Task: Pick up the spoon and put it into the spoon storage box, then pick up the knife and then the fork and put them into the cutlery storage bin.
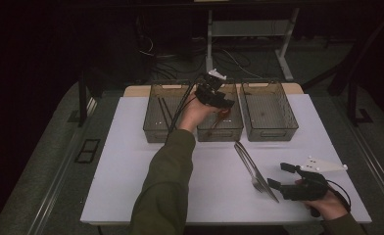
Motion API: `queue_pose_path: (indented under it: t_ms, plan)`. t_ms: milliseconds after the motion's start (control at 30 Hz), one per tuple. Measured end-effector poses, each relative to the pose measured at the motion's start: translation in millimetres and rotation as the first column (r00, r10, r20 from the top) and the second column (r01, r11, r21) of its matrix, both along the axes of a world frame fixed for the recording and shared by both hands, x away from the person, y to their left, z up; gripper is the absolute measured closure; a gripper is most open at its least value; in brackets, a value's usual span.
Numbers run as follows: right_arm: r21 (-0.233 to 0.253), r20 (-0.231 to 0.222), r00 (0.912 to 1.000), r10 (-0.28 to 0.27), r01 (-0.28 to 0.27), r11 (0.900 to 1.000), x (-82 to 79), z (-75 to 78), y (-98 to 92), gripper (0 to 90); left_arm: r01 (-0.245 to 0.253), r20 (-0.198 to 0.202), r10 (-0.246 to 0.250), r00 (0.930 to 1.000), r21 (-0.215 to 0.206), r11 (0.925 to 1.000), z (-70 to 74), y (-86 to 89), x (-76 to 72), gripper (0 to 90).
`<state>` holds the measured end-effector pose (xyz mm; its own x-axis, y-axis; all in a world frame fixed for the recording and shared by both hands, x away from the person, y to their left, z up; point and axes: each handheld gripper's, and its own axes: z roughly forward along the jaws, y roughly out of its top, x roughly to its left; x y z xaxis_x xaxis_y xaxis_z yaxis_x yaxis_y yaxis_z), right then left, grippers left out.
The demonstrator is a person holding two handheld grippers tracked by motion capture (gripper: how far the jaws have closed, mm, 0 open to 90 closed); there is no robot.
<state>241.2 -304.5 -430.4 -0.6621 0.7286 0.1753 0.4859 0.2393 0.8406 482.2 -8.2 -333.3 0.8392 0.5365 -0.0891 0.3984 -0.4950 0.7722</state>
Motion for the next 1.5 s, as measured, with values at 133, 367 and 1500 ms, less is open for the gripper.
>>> queue_pose_path:
  t_ms: [133, 367, 1500]
  plan:
    - [-0.011, -0.001, 1.0, 0.002, -0.002, 1.0, 0.6, -0.1, 0.4, 19.2, 0.012, -0.002, -0.012, 0.9999, -0.021, 0.9997, 0.8, 9.5, -12.3, 42.6]
    - [-0.006, -0.003, 1.0, -0.004, 0.004, 1.0, 1.2, -0.9, -0.5, 19.2, 0.03, 0.016, -0.03, 0.9994, -0.038, 0.9988, 0.4, 23.1, -31.8, 38.0]
    - [-0.016, -0.018, 0.9998, -0.01, 0.009, 1.0, 3.1, -1.0, -3.1, 19.2, 0.005, 0.06, 0.003, 0.9982, -0.124, 0.9923, -47.1, 108.4, -153.5, 18.8]
